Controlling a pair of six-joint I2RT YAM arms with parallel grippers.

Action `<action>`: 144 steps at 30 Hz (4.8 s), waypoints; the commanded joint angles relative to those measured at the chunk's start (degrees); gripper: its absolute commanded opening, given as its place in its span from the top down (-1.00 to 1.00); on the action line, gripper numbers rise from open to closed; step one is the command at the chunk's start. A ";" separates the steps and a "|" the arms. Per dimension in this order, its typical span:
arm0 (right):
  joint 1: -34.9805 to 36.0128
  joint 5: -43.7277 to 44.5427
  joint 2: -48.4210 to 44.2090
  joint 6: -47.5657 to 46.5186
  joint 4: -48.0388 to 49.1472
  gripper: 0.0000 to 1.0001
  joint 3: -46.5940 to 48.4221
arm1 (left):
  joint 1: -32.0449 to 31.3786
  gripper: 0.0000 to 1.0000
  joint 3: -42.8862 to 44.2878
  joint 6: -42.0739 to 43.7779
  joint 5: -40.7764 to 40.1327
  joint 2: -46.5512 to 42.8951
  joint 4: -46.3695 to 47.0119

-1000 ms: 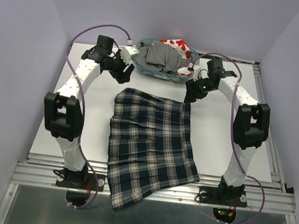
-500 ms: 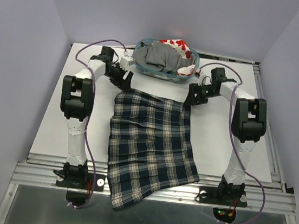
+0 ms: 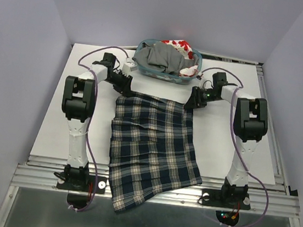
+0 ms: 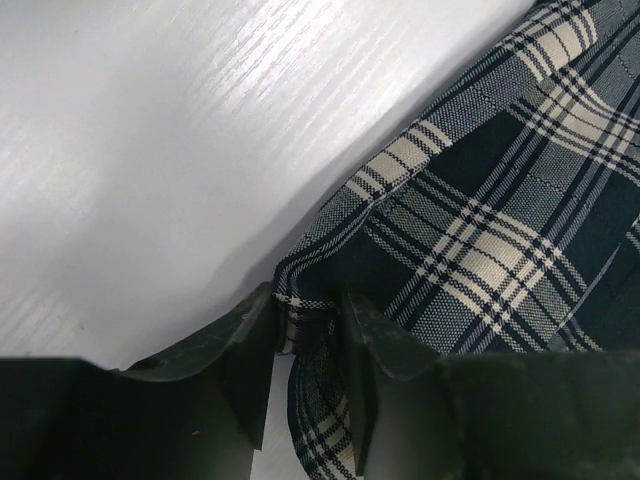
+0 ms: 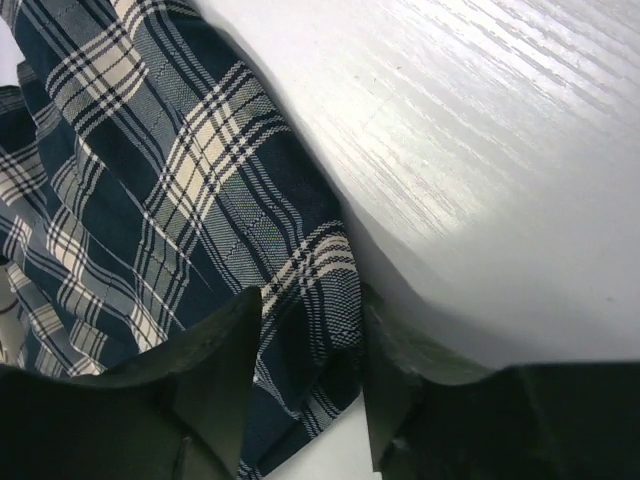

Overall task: Fold and stack the skirts
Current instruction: Flatten the skirt out, then fold the skirt

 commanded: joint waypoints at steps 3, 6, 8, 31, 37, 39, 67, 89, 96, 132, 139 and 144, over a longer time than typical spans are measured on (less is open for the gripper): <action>0.18 1.81 1.52 -2.10 0.35 0.39 -2.12 | 0.18 0.55 -0.45 0.46 0.17 -1.95 -2.19; 0.18 2.08 -0.59 -2.89 0.35 0.88 -2.57 | 0.09 0.89 1.31 0.37 -0.96 -2.65 -2.62; -0.35 2.25 -3.40 -3.25 0.26 0.99 -3.00 | 0.18 1.00 3.77 0.98 -1.58 -3.26 -4.11; -3.78 6.74 -10.18 -9.40 0.35 0.99 14.04 | 0.09 1.00 39.29 3.54 -11.07 -3.70 -5.19; -3.78 3.23 -12.54 -13.26 0.52 0.99 15.72 | -0.17 1.00 33.59 3.70 -9.76 -10.90 -1.22; -3.78 1.82 -15.70 -17.12 0.61 0.99 13.53 | -0.69 1.00 27.79 5.63 -8.45 -15.21 -1.92; -3.78 -5.74 -67.44 -66.50 -9.39 0.80 -36.38 | -21.51 1.00 -31.11 17.68 -11.43 -68.92 -16.60; -3.78 -1.17 -75.69 -50.04 11.92 -0.87 -46.44 | -42.80 -0.61 -46.68 19.38 -26.62 -84.22 -6.52; -3.78 2.07 -57.94 -32.53 0.56 -0.48 -31.94 | -42.53 -0.47 -35.89 5.12 -24.56 -64.12 -0.51; -17.23 8.06 -36.72 -35.41 -26.73 -0.71 -32.18 | -64.51 0.28 -21.80 16.71 -31.91 -27.44 17.60; -17.23 7.44 -35.31 -37.35 -26.29 -0.71 -34.99 | -64.59 -0.01 -19.52 18.65 -29.80 -25.16 15.57; -17.23 7.79 -36.81 -37.44 -24.53 -0.71 -36.93 | -63.46 0.83 -15.75 17.43 -30.59 -22.96 14.08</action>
